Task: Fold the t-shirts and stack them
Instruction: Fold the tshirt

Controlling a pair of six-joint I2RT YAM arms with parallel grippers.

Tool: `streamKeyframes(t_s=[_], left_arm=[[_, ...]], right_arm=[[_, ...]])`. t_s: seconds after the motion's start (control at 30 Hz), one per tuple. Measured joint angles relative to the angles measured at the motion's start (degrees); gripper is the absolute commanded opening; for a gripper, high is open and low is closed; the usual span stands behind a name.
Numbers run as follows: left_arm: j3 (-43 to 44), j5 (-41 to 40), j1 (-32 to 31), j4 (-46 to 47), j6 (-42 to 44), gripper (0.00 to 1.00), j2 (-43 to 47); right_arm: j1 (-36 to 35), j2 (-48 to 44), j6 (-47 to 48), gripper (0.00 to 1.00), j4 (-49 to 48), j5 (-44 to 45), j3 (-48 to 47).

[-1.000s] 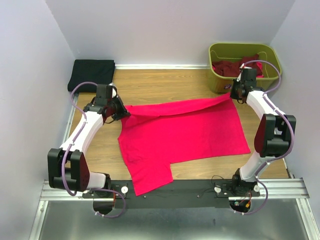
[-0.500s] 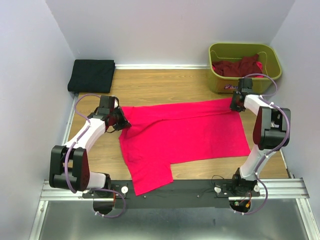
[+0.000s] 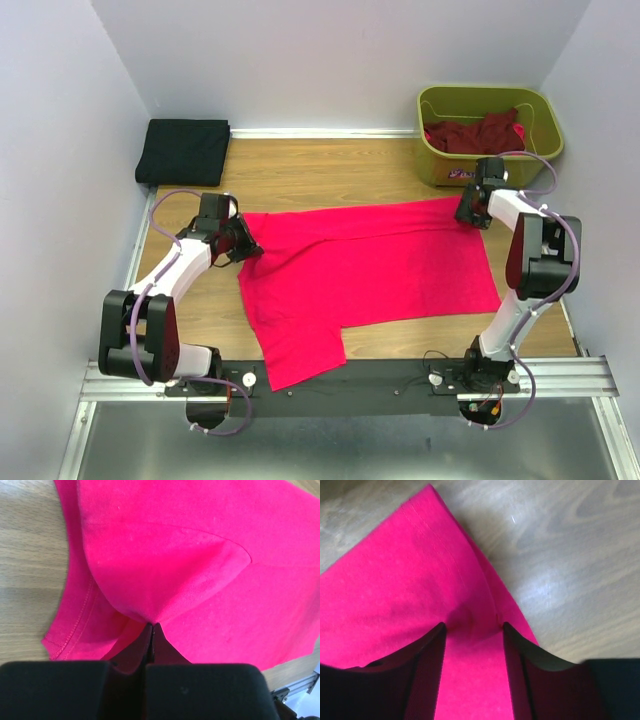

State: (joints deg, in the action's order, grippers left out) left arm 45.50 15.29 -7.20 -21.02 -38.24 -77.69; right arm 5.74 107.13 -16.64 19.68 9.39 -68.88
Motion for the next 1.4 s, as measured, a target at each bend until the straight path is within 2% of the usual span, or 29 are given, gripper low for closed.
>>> streamKeyframes(t_s=[0.13,0.3,0.37,0.5,0.87,1.0,1.17,1.4], left_arm=[[-0.61,0.96,0.00,0.13,-0.52,0.00,0.79],[-0.94,2.01,-0.74,0.46,-2.03,0.00,3.06],[-0.94,2.23,-1.77,0.66,-2.69,0.00,3.34],[-0.94,2.75,-4.96,1.09,-4.61,0.00,3.43],[-0.94,3.21,-7.30,3.69,-8.28,0.00,4.26],[1.92,2.97,-7.30,4.50,-8.39,0.00,1.18],[8.26,2.23,-7.28,6.82,-7.80,0.00,-6.29],[18.08,1.77,-6.34,8.13,-4.37,0.00,-18.05]], right_arm=[[0.00,-2.23,-2.38,0.66,2.71,-0.46,0.00],[-2.60,-11.54,-5.20,0.66,3.78,-4.76,1.51],[-5.73,-14.88,-5.88,0.66,3.50,-6.99,2.32],[-16.74,-18.91,-6.71,0.66,-0.39,-14.47,5.40],[-30.47,-16.72,-6.95,0.66,-7.80,-25.90,9.97],[-35.67,-14.67,-4.55,0.65,-11.85,-27.45,10.45],[-42.80,-10.36,0.04,0.65,-14.56,-26.29,9.25],[-52.61,-3.52,7.91,0.64,-18.01,-18.25,4.31]])
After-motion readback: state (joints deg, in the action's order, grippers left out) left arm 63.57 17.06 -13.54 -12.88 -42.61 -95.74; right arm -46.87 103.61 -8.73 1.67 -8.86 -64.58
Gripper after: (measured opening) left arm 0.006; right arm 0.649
